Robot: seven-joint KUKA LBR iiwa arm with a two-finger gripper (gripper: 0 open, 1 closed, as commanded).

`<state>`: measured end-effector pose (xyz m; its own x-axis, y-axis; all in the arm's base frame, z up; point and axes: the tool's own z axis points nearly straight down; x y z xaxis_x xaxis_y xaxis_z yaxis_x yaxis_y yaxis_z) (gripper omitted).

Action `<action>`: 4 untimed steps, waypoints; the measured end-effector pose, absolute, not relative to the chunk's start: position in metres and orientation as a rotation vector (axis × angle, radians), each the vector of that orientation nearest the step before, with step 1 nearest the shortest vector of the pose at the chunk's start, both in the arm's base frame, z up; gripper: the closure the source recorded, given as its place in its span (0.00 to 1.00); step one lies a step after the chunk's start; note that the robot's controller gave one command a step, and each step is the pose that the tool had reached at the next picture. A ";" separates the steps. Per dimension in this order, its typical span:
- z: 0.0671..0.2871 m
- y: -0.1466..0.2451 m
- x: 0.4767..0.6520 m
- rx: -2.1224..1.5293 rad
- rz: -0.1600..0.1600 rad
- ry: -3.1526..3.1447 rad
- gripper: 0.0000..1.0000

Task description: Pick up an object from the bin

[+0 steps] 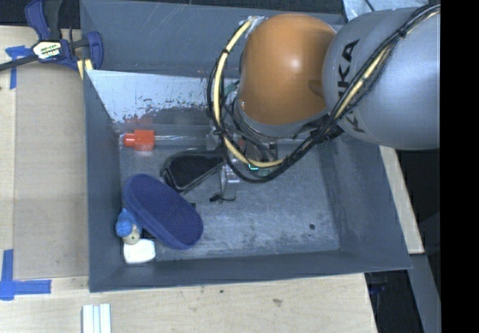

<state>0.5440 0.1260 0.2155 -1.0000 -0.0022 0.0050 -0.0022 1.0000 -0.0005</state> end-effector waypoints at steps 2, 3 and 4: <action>0.102 0.127 0.607 0.647 -0.002 -3.083 0.00; 0.110 0.102 0.618 0.551 0.000 -3.101 0.00; 0.069 0.105 0.626 0.748 -0.001 -3.052 0.00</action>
Offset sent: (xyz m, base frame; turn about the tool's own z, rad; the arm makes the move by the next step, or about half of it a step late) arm 0.0662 -0.0308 -0.1455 -0.2781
